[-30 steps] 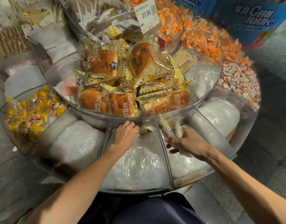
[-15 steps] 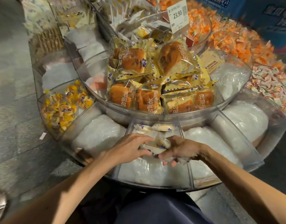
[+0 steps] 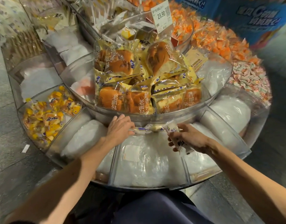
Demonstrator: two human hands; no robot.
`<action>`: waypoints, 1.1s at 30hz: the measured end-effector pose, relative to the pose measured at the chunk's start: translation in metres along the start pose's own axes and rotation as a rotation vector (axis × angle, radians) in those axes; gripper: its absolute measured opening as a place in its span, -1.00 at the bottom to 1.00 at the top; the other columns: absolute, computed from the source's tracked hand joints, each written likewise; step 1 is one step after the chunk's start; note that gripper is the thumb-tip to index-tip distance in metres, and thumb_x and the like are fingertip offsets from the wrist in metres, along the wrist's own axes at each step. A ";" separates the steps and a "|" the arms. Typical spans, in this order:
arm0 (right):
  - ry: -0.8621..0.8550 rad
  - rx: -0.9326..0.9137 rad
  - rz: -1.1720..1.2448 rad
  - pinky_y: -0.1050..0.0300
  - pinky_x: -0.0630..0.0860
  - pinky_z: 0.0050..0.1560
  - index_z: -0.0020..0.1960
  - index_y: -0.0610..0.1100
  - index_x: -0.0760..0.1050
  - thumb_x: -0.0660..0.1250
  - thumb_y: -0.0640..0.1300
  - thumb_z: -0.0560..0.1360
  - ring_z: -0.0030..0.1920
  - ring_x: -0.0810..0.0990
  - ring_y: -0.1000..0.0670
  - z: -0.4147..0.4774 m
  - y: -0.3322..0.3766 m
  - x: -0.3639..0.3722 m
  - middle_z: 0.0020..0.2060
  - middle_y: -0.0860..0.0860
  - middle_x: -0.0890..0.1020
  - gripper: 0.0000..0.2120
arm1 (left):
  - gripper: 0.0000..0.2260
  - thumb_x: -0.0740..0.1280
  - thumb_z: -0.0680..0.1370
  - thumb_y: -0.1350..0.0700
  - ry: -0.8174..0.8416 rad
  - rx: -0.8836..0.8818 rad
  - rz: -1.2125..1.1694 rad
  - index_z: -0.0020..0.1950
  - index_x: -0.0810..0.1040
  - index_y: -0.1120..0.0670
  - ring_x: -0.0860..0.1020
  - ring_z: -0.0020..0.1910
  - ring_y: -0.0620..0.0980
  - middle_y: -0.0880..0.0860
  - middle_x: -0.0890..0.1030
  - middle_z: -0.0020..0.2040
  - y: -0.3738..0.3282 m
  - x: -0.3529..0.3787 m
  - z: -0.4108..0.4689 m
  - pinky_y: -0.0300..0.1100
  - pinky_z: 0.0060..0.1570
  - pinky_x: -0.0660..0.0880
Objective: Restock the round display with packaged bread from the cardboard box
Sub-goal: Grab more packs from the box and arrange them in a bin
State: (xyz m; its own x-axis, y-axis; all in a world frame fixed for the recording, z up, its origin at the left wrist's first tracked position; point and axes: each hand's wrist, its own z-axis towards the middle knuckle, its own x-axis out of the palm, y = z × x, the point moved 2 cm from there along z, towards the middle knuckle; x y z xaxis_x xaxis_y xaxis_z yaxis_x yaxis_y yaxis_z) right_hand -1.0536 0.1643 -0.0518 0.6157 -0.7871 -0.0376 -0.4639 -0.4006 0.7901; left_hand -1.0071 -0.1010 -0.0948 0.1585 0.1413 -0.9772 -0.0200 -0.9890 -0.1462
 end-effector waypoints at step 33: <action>-0.289 -0.453 -1.043 -0.03 0.57 0.00 0.14 -0.12 0.60 0.50 -0.08 0.45 0.03 0.61 -0.12 0.042 -0.012 -0.010 0.04 -0.07 0.67 -0.71 | -0.84 0.50 0.48 0.06 -0.001 -0.126 -0.661 0.05 0.67 -0.08 0.46 0.17 -0.02 0.00 0.60 0.05 -0.053 0.003 0.016 -0.07 0.06 0.48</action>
State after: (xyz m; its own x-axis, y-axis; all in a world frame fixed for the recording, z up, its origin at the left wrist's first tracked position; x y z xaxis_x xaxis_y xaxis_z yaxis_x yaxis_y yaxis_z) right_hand -1.0807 0.1569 -0.0863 0.3696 -0.2766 -0.8871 0.4848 -0.7571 0.4380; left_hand -1.0209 -0.0472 -0.0928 0.0967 0.7187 -0.6885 0.1967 -0.6919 -0.6947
